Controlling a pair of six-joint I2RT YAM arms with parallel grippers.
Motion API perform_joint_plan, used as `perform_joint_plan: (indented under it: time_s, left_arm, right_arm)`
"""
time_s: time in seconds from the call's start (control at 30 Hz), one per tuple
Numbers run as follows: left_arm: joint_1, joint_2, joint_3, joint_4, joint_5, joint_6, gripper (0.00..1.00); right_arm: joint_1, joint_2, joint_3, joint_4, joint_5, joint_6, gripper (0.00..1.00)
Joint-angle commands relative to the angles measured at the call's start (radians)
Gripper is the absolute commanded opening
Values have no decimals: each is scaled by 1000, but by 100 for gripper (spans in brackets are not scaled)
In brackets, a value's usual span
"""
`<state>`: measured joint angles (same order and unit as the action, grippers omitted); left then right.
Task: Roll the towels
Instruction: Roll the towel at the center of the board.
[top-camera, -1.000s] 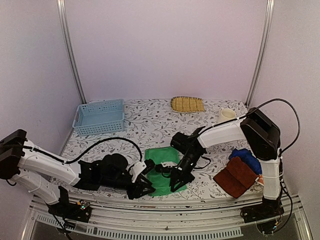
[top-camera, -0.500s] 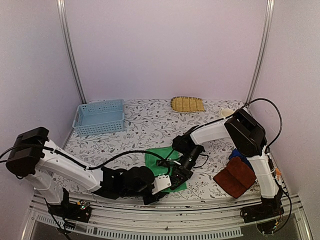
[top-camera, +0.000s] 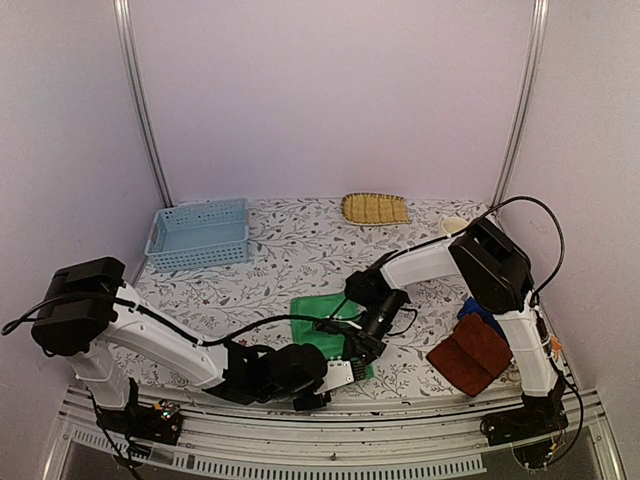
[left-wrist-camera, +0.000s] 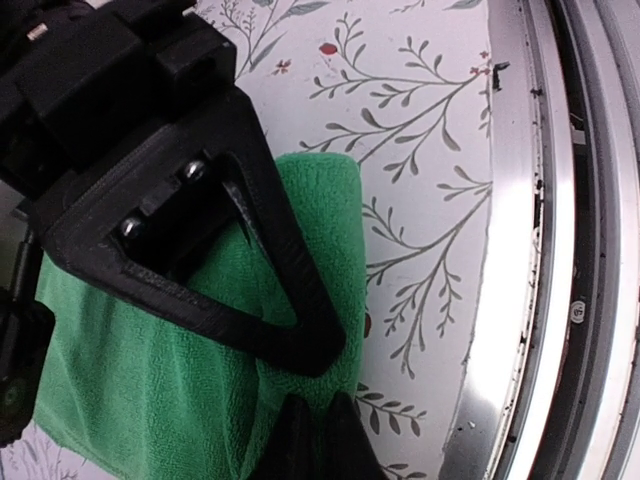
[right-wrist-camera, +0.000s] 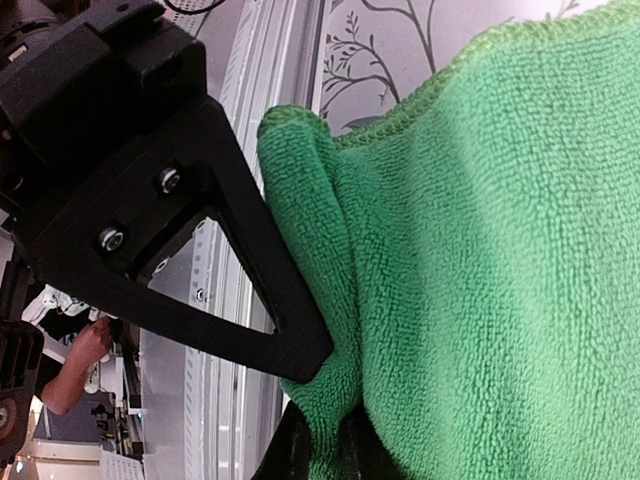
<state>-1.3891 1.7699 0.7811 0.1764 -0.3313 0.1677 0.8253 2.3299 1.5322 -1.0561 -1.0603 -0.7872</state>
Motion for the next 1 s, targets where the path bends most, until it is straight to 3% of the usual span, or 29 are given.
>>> perform_joint_plan:
  time_s: [0.0,0.07,0.17,0.3,0.53,0.7,0.97]
  left_arm:
    - [-5,29,21,-39,-15,15,2]
    - [-3,24,31,-69,24,-7,0]
    - [18,8,44,-119,120,-56,0]
    - [93,6,54,-154,290,-145,0]
    - [259,89,137,-219,667,-273,0]
    - [384,184,191,-240,967,-384,0]
    - [460,284,221,-206,1152,-529,0]
  right_arm:
    - [-10,-33,-4,-73,28,-27,16]
    - [-29,-91,2,-127,2,-90,31]
    - [-83,-228,-16,-139,-5,-138,40]
    - [-171,-421,-92,-36,29,-90,42]
    - [-179,-747,-452,422,289,39,41]
    - [-79,-816,-605,576,458,6,40]
    - [120,-780,-675,752,690,-26,43]
